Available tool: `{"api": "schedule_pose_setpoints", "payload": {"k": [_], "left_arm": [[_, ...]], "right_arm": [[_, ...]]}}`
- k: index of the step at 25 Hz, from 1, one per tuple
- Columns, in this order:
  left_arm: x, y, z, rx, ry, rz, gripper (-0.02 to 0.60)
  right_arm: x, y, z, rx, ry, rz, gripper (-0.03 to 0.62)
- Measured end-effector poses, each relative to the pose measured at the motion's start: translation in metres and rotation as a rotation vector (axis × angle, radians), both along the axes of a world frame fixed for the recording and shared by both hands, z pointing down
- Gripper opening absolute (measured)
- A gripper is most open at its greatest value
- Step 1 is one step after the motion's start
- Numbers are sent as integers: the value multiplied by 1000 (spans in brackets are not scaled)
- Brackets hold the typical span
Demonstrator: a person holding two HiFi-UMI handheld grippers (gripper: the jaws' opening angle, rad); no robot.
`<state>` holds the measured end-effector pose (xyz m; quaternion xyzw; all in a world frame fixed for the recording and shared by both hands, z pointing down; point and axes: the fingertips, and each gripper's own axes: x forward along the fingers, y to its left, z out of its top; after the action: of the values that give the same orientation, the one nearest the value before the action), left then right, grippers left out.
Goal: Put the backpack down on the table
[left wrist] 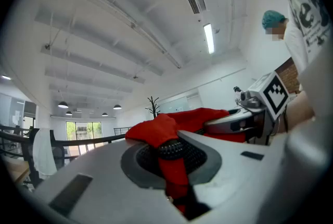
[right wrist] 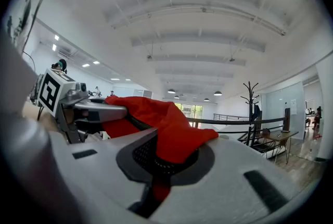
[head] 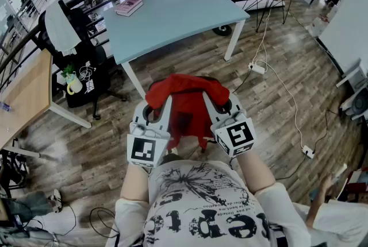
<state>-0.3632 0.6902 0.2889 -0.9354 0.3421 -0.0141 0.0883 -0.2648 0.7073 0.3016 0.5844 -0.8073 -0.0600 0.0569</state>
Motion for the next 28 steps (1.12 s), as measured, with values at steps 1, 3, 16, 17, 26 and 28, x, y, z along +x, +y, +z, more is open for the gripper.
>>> {"api": "schedule_pose_setpoints", "payload": {"k": [1,3,16,17,26,28], "left_arm": [[2,2,1,-3,-1,0,41],[6,4,3,-3,-4,1,41],[43,-31,27,2,-1,20,41],[48,-39,29,-17,-9,24,41],[91,-180,34,-25,-2,87,41],[104,-217,28,-25,4,106,41]], "right_arm": [[2,2,2,-3,-4,3,15],[7,4,6,-7,-10,8,15],[45,-27,29,-57,-48,23,17],[50,-36,32,-61,-50,29,17],[93,-175,34,-57,-40,83,17],[106,-212,28,-47,-33,95,17]]}}
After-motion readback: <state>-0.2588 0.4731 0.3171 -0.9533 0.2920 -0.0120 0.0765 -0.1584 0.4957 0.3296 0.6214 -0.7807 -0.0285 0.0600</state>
